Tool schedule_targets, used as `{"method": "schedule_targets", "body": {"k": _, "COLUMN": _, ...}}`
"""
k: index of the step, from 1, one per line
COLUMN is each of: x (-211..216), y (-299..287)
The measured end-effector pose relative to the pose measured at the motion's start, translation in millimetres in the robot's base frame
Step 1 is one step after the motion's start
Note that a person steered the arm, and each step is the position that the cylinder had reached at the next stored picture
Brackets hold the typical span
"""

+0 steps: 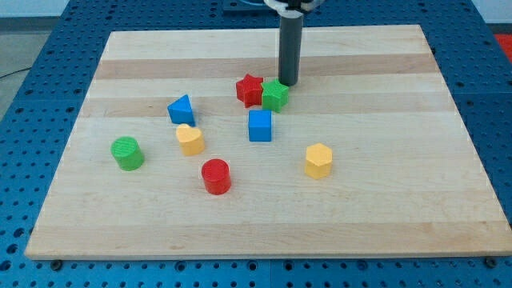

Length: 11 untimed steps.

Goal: Keep the blue triangle at the bottom left of the red star

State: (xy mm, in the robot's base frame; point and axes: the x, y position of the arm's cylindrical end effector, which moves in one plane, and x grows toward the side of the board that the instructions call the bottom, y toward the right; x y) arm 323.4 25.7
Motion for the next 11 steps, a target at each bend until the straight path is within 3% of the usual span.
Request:
{"method": "schedule_targets", "body": {"k": 2, "x": -5.6, "y": -144.9}}
{"method": "schedule_targets", "body": {"k": 6, "x": 86.0, "y": -195.1}}
{"method": "schedule_targets", "body": {"k": 9, "x": 72.1, "y": -121.9}}
{"method": "schedule_targets", "body": {"k": 11, "x": 67.3, "y": -102.6}}
